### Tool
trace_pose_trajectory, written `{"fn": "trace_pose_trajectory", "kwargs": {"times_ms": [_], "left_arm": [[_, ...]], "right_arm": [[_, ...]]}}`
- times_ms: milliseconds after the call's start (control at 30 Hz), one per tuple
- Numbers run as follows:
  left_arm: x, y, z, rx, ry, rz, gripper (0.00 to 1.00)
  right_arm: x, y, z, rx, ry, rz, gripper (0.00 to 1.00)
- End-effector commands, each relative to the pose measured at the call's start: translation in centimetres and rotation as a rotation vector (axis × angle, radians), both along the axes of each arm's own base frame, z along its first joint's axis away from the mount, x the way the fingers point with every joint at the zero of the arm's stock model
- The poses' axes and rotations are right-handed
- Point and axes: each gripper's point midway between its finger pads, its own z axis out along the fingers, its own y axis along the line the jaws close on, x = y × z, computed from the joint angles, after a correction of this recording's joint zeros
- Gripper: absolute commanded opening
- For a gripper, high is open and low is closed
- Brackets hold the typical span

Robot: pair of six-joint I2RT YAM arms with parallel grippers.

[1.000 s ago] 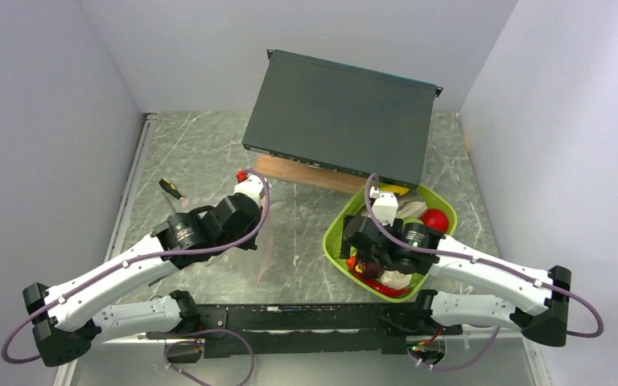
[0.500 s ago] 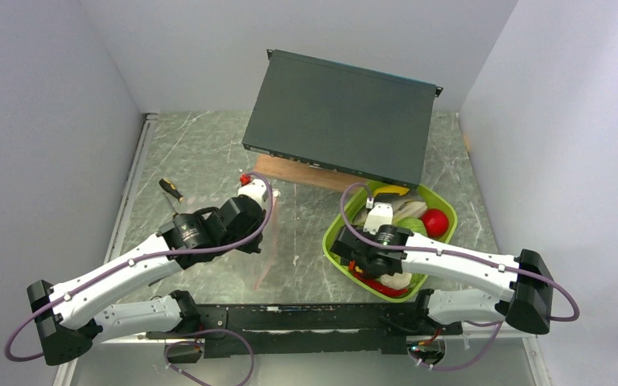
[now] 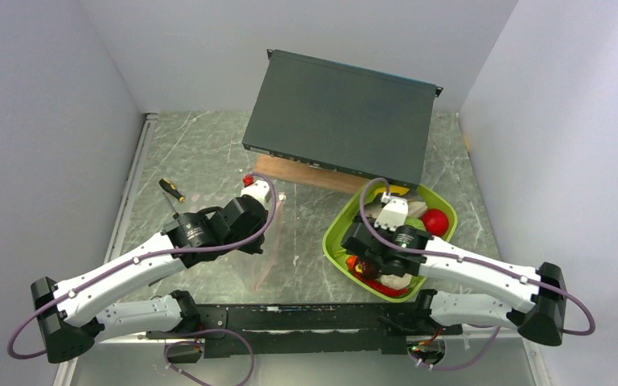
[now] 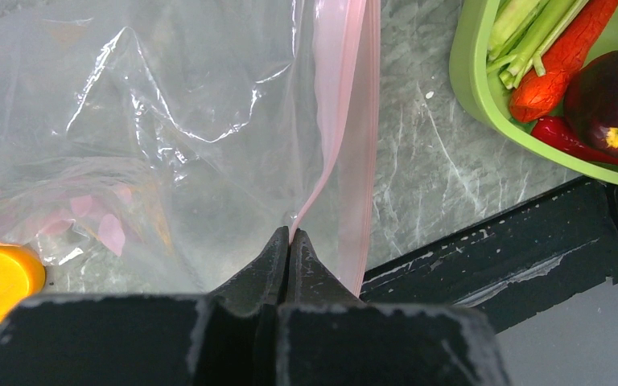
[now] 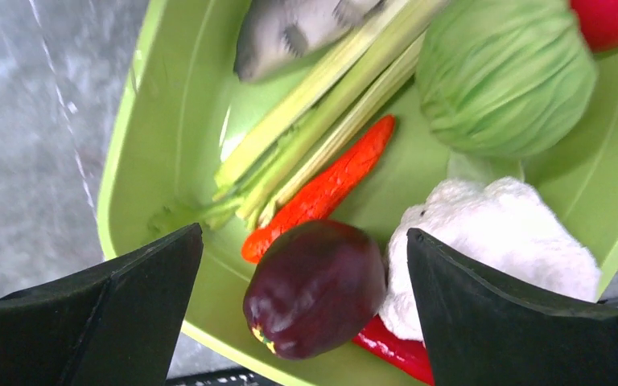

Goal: Place the food in the zip-top bag and seal the zipper
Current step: Pick up the fake fish from the bin.

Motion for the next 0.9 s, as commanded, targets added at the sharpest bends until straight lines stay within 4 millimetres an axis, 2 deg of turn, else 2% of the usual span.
{"fn": "trace_pose_trajectory", "kwargs": {"times_ms": [0,100,133,333,600,733,867], "left_arm": [[0.1,-0.5,1.0,-0.055,-0.011,0.005,0.0],[0.2,-0.3,1.1,-0.059,-0.021,0.014,0.0],[0.2,-0.4,1.2,-0.063,-0.022,0.012,0.0],[0.0,-0.1,1.3,-0.065,-0.021,0.013,0.0],[-0.3,0.2,1.7,-0.079,-0.023,0.017,0.0],[-0.5,-0.4,2.0,-0.101,-0.014,0.0,0.0],[-0.8,-1.0,2.4,-0.13,-0.001,-0.019,0.0]], "right_arm": [[1.8,-2.3,2.6,0.104,-0.124,-0.11,0.97],[3.0,-3.6,2.5,0.166,-0.158,-0.144,0.93],[3.6,-4.6,2.4,0.166,-0.167,-0.177,0.9],[6.3,-7.8,1.0,0.191,-0.145,-0.221,0.68],[10.0,-13.4,1.0,0.336,-0.164,-0.328,0.55],[12.3,-14.4,1.1,0.447,-0.187,-0.342,0.55],[15.0,-13.5,1.2,0.527,-0.211,-0.275,0.58]]}}
